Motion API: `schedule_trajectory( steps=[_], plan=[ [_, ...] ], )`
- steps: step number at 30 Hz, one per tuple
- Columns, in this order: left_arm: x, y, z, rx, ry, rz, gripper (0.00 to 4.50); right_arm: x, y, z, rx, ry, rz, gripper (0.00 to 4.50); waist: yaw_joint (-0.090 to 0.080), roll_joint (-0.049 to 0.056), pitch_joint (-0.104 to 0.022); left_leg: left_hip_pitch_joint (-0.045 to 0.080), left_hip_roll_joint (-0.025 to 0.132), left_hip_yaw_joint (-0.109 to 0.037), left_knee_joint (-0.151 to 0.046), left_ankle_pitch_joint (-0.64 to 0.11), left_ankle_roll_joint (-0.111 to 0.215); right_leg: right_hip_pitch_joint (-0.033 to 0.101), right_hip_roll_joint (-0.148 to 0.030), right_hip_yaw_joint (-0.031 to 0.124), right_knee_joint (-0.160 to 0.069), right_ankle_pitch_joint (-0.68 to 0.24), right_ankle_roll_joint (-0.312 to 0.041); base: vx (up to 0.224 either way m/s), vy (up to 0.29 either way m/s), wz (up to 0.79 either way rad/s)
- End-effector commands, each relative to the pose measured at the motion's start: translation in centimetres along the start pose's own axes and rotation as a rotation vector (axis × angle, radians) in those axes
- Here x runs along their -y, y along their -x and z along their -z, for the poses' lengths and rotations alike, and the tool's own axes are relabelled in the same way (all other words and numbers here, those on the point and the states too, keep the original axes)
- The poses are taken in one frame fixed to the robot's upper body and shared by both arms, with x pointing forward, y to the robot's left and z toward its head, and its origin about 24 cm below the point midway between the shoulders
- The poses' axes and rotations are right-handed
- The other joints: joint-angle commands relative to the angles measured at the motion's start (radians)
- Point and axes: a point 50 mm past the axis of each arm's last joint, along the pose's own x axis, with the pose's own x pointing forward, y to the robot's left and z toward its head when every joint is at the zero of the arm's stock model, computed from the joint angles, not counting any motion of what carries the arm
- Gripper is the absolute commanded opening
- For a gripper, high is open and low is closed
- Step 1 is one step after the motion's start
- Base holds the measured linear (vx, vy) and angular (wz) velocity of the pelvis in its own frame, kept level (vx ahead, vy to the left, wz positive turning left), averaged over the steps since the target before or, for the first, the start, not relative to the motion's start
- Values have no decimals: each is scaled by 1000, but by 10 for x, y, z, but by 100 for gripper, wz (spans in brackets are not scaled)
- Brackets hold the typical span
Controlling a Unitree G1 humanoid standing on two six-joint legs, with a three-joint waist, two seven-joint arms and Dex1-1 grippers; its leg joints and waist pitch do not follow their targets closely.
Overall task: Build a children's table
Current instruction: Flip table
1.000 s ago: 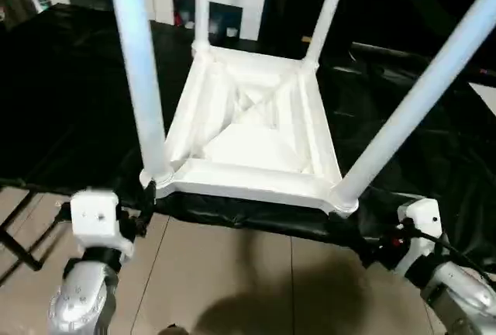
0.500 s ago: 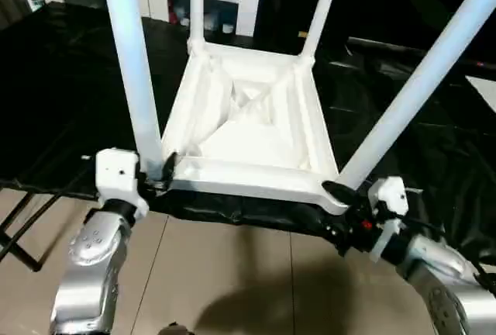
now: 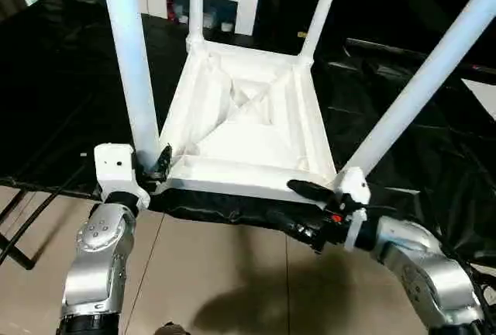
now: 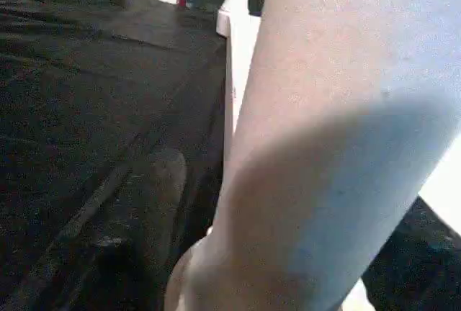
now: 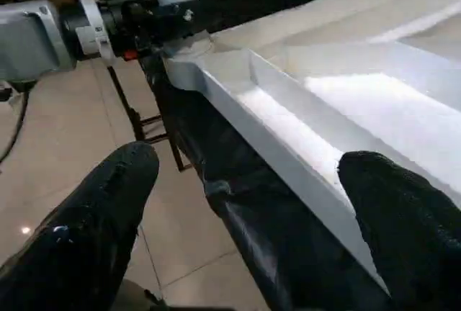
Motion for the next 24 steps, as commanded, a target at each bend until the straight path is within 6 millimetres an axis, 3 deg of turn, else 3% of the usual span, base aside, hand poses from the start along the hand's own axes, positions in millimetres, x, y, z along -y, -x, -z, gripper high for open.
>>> schedule_trajectory(
  steps=[1,2,3,4,8,9,12,14,16,18,20,22,24],
  plan=[
    [-2,-2,0,-11,8,-33,339,2,0,0,-8,7,-10,450,4,20,-45,23,68,-28,-91,-100,5,5,-102,35,-66,143,-199,0,0,0],
    [-2,-2,0,-11,8,-31,326,2,0,0,-10,8,-12,450,7,21,-45,23,69,-29,-91,-92,3,6,-101,34,-64,159,-199,0,0,0],
    [0,-3,-2,-18,15,-12,318,2,-3,0,-11,8,-24,450,8,30,-47,23,67,-30,-91,-82,0,6,-101,34,-60,184,-202,0,0,0],
    [0,-3,-2,-20,18,-4,307,2,-5,0,-10,8,-26,450,6,26,-48,24,67,-29,-90,-82,-1,6,-100,33,-61,192,-203,0,0,0],
    [2,-2,-2,-32,46,9,269,2,-7,2,-4,6,-21,450,8,29,-48,23,67,-28,-90,-75,-5,8,-100,33,-58,226,-213,0,0,0],
    [3,-2,-4,-29,93,4,264,3,-7,4,-1,2,-15,450,9,33,-48,23,67,-28,-90,-75,-6,8,-100,33,-57,231,-213,0,0,0],
    [8,-4,-9,-21,188,9,248,-1,-7,5,10,-12,-11,450,8,24,-47,19,64,-26,-88,-65,8,12,-100,35,-59,231,-216,0,0,0],
    [13,-7,-12,-18,257,16,247,-2,-8,5,18,-25,-11,450,9,23,-47,20,65,-24,-87,-54,15,11,-101,34,-58,225,-222,0,0,0],
    [29,-12,-18,-14,374,59,247,-5,-10,9,14,-40,8,450,11,16,-48,19,65,-22,-85,-31,25,11,-102,35,-57,225,-229,0,0,0],
    [40,-16,-21,-15,407,99,246,-5,-11,11,12,-51,28,450,16,17,-49,20,63,-18,-81,-16,33,8,-100,36,-57,229,-235,0,0,0],
    [46,-17,-22,-19,398,127,246,-4,-12,12,14,-61,46,450,25,8,-55,18,61,-13,-74,34,46,9,-97,36,-51,288,-232,0,0,0],
    [54,-20,-22,-34,371,156,242,0,-15,11,25,-88,95,450,31,13,-54,15,60,-11,-74,53,58,2,-95,34,-47,320,-221,0,0,0],
    [56,-21,-22,-31,367,168,226,5,-17,10,32,-101,141,450,28,13,-53,16,61,-12,-77,28,49,0,-96,33,-50,289,-214,0,0,0]
  ],
)
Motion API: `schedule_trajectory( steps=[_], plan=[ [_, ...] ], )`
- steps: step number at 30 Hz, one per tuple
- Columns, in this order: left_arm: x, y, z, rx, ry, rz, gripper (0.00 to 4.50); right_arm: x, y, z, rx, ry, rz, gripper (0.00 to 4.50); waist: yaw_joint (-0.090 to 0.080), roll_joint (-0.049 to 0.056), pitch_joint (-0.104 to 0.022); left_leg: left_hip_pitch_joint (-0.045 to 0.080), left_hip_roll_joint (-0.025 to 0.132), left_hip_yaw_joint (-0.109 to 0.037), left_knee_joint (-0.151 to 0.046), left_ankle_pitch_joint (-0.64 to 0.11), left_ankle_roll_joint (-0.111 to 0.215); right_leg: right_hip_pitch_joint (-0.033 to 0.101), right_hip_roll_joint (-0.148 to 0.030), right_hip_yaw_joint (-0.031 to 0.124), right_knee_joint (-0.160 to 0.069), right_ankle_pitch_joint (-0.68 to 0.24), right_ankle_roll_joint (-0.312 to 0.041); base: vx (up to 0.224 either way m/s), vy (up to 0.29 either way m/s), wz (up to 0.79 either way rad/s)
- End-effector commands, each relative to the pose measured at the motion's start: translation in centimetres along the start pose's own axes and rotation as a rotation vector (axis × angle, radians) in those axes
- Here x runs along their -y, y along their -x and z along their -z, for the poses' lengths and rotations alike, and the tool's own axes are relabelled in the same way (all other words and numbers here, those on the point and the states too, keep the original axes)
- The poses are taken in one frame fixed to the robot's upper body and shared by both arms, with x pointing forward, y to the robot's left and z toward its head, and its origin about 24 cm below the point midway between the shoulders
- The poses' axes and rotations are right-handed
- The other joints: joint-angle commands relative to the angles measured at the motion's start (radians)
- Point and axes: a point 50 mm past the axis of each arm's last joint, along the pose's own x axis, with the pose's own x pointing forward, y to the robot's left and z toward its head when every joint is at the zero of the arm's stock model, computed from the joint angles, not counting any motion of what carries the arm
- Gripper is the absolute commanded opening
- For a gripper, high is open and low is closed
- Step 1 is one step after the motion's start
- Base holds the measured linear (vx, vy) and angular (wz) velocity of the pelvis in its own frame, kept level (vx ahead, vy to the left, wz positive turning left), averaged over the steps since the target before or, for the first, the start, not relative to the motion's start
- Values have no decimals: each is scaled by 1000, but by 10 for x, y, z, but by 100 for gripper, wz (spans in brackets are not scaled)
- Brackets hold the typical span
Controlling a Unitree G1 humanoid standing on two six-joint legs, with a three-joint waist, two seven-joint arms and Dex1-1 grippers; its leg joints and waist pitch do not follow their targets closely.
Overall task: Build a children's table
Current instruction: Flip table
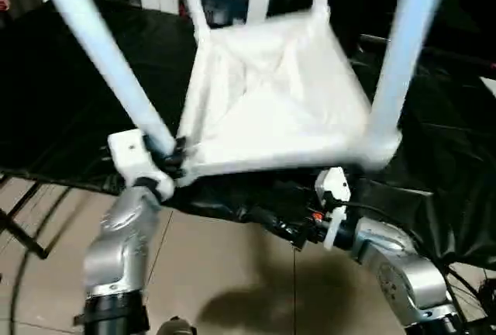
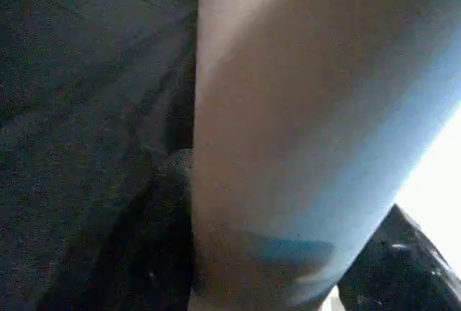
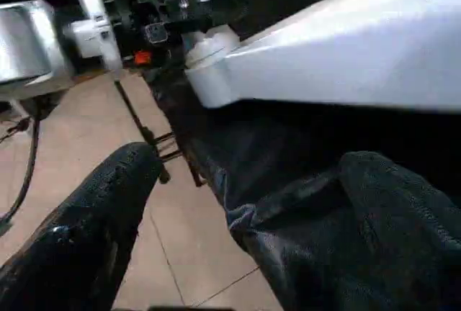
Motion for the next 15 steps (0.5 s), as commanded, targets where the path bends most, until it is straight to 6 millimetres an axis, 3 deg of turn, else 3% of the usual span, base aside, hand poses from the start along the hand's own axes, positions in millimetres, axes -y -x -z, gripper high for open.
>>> schedule_trajectory(
  steps=[1,4,9,10,11,15],
  plan=[
    [22,-7,-7,31,26,107,224,14,0,-5,14,-33,110,450,0,7,-56,32,61,-24,-75,-4,26,20,-90,33,-59,255,-210,0,0,0],
    [26,-10,-8,27,26,122,222,26,-6,-8,40,-110,227,450,-1,7,-57,33,61,-23,-76,-15,13,18,-91,34,-59,230,-201,0,0,0],
    [30,-12,-9,28,43,128,222,37,-14,-12,87,-210,321,450,0,7,-61,29,58,-19,-73,7,3,18,-90,33,-53,271,-193,0,0,0],
    [31,-13,-9,30,46,131,222,41,-16,-14,108,-240,355,450,0,2,-61,29,58,-18,-73,12,3,19,-88,33,-54,277,-190,0,0,0],
    [31,-14,-9,31,47,132,222,41,-17,-15,120,-249,349,450,2,6,-61,30,57,-17,-73,16,4,17,-88,33,-52,286,-188,0,0,0],
    [34,-15,-8,33,40,139,222,46,-19,-16,118,-297,374,450,4,-1,-61,27,56,-16,-73,19,14,19,-88,31,-52,290,-178,0,0,0]
  ],
)
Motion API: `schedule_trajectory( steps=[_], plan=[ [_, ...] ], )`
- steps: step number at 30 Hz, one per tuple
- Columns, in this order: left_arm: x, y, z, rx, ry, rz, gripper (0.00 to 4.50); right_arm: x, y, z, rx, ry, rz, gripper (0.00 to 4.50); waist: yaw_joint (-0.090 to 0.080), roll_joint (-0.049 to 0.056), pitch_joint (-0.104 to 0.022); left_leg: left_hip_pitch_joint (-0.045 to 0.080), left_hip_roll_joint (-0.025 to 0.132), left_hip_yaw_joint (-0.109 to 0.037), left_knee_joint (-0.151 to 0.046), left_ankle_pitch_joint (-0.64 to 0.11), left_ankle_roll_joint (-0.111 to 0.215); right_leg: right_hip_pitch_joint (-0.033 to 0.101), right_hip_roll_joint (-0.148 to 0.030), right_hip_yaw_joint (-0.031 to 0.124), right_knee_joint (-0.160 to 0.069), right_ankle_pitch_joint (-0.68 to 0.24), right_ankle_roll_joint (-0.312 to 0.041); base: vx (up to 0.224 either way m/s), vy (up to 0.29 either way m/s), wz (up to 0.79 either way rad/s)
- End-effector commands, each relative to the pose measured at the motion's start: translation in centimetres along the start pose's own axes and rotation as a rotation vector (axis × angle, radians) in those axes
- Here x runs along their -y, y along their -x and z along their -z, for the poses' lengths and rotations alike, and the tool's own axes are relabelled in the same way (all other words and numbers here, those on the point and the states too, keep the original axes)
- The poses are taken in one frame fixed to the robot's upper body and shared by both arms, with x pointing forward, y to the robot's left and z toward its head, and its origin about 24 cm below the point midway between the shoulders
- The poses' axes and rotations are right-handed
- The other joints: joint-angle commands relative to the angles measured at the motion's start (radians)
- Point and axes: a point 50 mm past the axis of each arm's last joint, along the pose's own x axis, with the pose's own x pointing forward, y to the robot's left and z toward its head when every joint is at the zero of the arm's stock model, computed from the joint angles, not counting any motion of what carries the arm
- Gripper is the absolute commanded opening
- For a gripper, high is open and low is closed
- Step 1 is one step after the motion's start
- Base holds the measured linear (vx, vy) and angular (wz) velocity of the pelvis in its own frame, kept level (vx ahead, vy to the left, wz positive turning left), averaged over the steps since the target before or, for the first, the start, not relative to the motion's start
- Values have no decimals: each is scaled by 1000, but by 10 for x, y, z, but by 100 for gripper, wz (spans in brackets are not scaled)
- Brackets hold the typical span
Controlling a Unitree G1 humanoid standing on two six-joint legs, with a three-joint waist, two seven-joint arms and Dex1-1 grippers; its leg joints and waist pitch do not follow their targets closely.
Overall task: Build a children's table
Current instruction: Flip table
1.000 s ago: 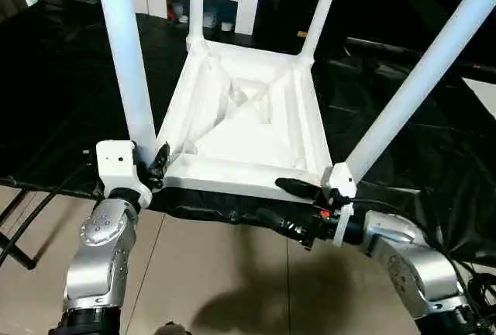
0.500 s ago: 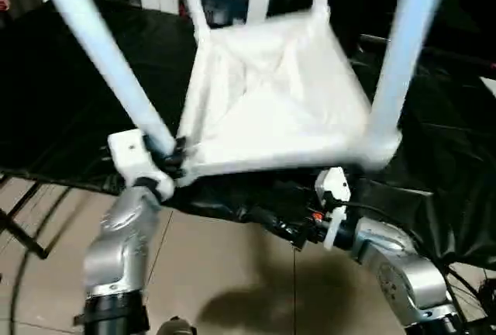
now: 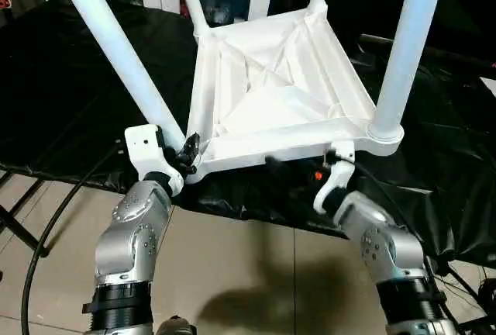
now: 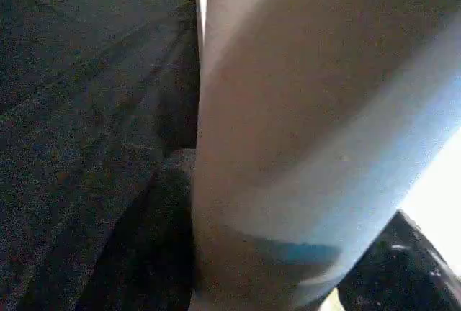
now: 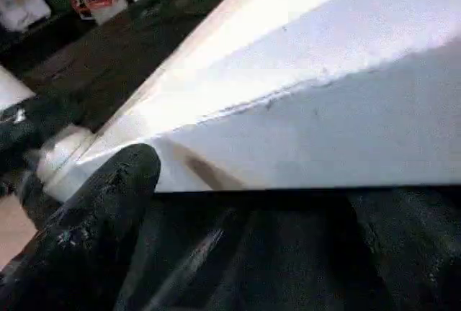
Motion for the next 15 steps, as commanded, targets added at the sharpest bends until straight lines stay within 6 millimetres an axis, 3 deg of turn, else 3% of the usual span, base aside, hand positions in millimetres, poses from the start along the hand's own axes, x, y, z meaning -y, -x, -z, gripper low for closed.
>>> schedule_trajectory(
  steps=[1,6,9,15],
  plan=[
    [25,-7,-11,58,71,120,222,6,0,-6,10,-31,29,450,2,1,-61,33,59,-20,-70,2,18,28,-84,32,-61,269,-179,0,0,0],
    [25,-7,-11,61,69,126,222,10,-6,-17,108,-146,65,450,2,4,-60,33,60,-19,-73,-15,13,25,-88,32,-63,223,-177,0,0,0],
    [27,-8,-11,59,68,141,222,15,-14,-22,153,-236,103,450,-7,5,-63,33,60,-20,-74,-16,7,22,-87,29,-59,219,-189,0,0,0],
    [35,-11,-9,37,53,210,222,20,-35,-33,212,-441,92,450,-1,8,-67,32,56,-13,-68,24,20,23,-84,29,-53,291,-192,0,0,0]
  ],
)
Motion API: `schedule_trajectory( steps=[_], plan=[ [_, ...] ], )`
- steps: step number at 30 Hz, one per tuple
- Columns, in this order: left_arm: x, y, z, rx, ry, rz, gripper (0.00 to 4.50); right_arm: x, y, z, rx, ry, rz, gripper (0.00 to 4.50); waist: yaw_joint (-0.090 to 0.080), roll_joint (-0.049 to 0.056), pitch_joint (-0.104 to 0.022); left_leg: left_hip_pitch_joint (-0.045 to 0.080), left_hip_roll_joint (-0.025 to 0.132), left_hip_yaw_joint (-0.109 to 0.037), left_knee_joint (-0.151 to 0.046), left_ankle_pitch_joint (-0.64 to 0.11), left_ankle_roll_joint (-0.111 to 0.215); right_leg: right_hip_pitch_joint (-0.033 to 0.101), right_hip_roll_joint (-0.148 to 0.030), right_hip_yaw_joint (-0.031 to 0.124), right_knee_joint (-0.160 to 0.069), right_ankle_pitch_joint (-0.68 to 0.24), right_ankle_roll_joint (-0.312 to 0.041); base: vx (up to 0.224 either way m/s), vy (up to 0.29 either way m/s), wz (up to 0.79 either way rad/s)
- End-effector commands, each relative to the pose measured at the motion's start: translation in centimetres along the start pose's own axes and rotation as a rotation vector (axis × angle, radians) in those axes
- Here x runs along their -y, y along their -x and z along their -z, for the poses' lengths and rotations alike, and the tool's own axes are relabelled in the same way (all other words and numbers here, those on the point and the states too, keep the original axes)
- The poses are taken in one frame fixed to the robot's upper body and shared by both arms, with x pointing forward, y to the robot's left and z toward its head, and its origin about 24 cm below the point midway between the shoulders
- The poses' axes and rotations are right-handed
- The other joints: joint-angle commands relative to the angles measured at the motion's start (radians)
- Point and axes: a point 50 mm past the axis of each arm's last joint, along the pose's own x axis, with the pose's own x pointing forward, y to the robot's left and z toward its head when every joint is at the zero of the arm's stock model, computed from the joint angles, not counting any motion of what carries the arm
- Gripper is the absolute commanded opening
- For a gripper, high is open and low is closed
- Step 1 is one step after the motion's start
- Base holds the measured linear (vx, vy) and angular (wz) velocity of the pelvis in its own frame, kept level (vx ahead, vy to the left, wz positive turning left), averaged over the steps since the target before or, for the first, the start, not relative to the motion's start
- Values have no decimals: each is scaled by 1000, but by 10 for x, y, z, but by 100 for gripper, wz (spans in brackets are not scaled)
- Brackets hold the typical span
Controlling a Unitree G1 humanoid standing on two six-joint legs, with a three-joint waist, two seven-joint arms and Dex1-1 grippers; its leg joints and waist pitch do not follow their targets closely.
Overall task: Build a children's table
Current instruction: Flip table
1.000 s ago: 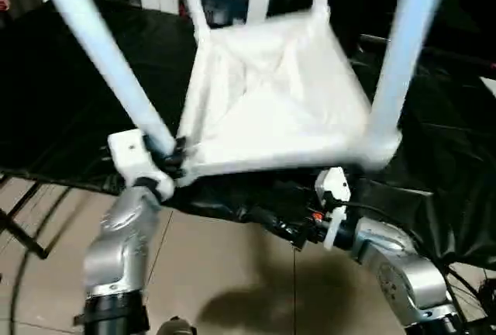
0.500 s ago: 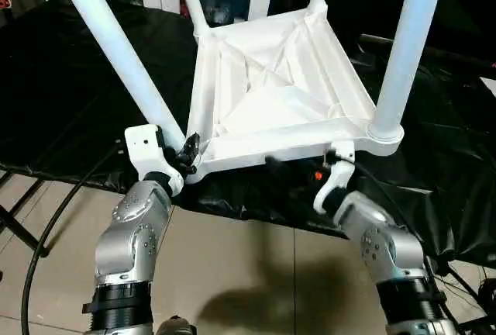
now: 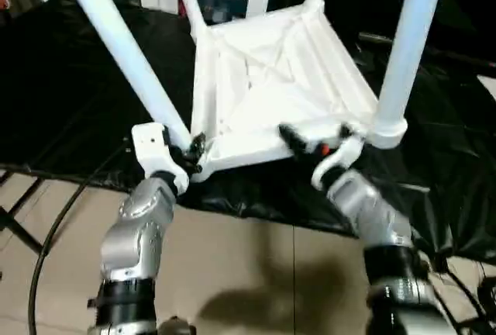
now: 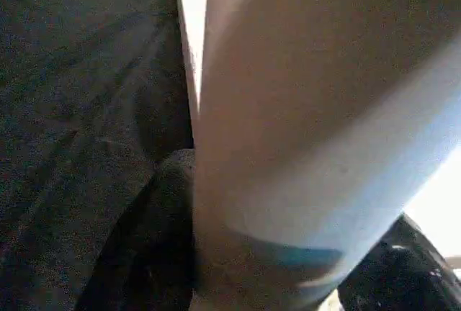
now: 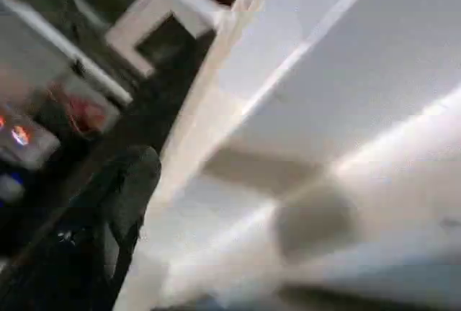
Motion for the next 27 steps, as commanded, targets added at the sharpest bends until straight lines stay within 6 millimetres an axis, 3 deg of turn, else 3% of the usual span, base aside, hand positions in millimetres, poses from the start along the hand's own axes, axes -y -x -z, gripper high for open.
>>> schedule_trajectory(
  steps=[1,5,10,18,27],
  plan=[
    [30,-7,-11,49,49,175,222,2,-4,-5,31,-68,5,450,-1,7,-69,31,57,-17,-64,24,20,28,-82,30,-52,290,-194,0,0,0],
    [32,-8,-10,41,38,198,222,3,-12,-7,45,-154,-5,450,2,13,-74,31,56,-17,-60,51,26,30,-80,27,-46,345,-199,0,0,0],
    [36,-8,-9,28,23,243,222,7,-17,-10,52,-234,-17,412,2,10,-80,25,53,-13,-52,95,43,30,-77,24,-38,407,-218,0,0,0],
    [38,-9,-8,21,13,248,222,9,-19,-14,63,-234,-18,350,0,14,-75,28,60,-12,-60,12,27,23,-83,24,-48,286,-236,0,0,0],
    [39,-9,-6,7,-3,258,222,11,-19,-20,98,-242,-20,306,3,10,-76,27,60,-9,-59,16,38,21,-84,24,-49,275,-238,0,0,0]
  ],
)
